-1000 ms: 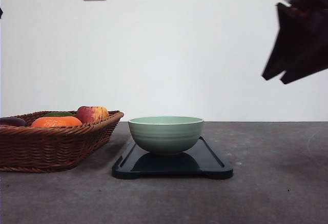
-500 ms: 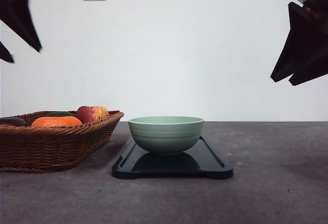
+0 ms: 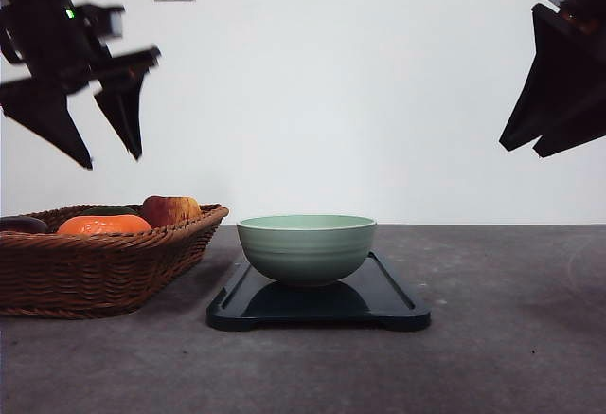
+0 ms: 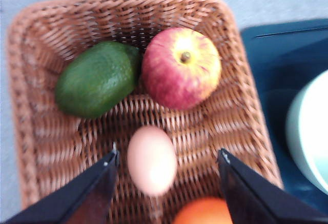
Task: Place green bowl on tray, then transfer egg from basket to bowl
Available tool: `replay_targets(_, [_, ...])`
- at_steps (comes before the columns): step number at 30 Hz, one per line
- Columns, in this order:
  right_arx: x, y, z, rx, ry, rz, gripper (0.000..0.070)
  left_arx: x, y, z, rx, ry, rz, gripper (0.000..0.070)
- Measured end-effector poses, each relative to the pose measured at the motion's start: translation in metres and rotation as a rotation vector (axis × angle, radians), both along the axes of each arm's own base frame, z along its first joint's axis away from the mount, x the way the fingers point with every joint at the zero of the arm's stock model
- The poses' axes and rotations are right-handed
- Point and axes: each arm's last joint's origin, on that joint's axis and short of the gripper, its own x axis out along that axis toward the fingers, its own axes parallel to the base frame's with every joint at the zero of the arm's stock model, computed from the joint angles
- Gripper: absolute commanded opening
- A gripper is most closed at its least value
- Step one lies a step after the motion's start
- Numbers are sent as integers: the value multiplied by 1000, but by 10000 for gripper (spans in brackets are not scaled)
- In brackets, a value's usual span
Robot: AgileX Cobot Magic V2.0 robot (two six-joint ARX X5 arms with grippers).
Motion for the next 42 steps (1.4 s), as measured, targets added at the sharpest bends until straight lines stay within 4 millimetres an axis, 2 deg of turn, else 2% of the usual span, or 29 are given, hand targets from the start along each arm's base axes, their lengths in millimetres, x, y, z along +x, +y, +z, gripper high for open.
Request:
replay_targets(10, [0, 0, 0, 1, -4, -1, 288, 18, -4, -40, 49, 107, 10, 391])
replay_targets(32, [0, 0, 0, 1, -6, -1, 287, 32, -9, -72, 70, 172, -8, 391])
replay_targets(42, [0, 0, 0, 1, -6, -1, 287, 31, -16, -74, 74, 177, -27, 381])
